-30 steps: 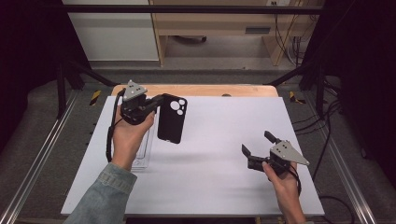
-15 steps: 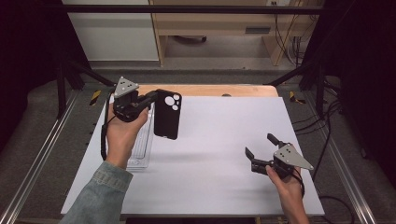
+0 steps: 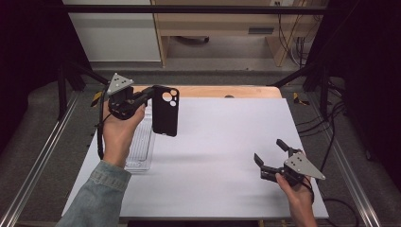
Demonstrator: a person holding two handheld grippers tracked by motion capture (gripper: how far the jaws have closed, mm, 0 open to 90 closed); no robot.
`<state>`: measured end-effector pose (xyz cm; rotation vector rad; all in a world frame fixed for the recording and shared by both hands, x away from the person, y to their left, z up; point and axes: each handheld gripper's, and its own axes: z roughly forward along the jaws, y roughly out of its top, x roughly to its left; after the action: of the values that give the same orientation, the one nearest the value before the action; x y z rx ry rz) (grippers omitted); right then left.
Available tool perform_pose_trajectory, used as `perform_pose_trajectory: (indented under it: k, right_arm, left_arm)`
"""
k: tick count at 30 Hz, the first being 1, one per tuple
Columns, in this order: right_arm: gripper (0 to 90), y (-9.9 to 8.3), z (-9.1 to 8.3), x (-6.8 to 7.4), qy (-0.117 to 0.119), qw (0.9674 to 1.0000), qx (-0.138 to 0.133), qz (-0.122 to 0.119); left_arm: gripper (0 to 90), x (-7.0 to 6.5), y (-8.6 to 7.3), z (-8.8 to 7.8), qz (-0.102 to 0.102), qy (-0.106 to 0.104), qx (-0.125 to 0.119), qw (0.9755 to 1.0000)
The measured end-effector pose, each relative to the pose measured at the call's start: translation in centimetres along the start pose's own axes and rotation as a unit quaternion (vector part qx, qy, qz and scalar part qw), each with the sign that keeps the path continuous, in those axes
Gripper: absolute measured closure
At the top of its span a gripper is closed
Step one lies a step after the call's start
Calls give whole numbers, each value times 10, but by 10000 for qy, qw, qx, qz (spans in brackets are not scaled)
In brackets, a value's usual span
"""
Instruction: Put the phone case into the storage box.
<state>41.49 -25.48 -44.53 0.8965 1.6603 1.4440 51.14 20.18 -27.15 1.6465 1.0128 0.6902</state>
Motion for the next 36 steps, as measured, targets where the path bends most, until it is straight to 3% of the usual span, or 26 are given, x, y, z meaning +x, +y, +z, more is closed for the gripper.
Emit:
perform_pose_trajectory:
  k: [20,23,36]
  right_arm:
    - [56,-13,-3,5,116,9998,19,131]
    - [56,-14,-3,5,96,9998,-3,162]
    - [55,-15,-2,8,100,9998,-30,151]
  left_arm:
    - [872,23,0,-15,-246,339,-220,9989]
    - [872,26,-1,-17,-209,442,-215,9986]
    - [872,47,-5,-30,-363,818,-372,9953]
